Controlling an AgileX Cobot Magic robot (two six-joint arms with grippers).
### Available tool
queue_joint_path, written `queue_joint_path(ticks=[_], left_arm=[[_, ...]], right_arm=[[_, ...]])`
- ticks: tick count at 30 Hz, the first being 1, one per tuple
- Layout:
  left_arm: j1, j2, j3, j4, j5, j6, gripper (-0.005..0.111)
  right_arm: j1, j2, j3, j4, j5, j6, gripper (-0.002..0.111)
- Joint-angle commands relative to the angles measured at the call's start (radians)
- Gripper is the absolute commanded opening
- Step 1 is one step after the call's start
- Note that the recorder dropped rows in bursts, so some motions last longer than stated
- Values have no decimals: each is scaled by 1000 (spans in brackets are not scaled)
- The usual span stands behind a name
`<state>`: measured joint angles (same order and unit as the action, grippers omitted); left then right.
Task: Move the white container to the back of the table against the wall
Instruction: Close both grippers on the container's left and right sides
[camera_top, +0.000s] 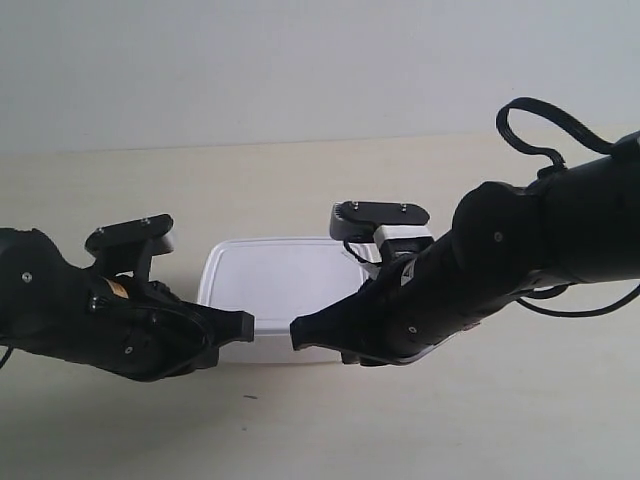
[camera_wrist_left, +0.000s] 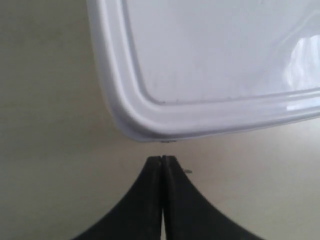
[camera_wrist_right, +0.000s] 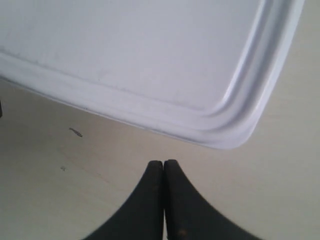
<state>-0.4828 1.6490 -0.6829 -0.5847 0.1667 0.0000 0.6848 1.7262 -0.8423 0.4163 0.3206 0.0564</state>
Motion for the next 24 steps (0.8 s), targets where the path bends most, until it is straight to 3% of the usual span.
queue_joint_path(ticks=[1, 9, 24], left_arm=[[-5, 3, -6, 6, -41, 0, 0], [-5, 3, -6, 6, -84, 19, 0], [-5, 73, -85, 32, -45, 19, 0]], right_arm=[[0, 16, -9, -46, -27, -3, 0], [0, 83, -13, -59, -71, 18, 0], [-17, 102, -15, -53, -141, 51, 0]])
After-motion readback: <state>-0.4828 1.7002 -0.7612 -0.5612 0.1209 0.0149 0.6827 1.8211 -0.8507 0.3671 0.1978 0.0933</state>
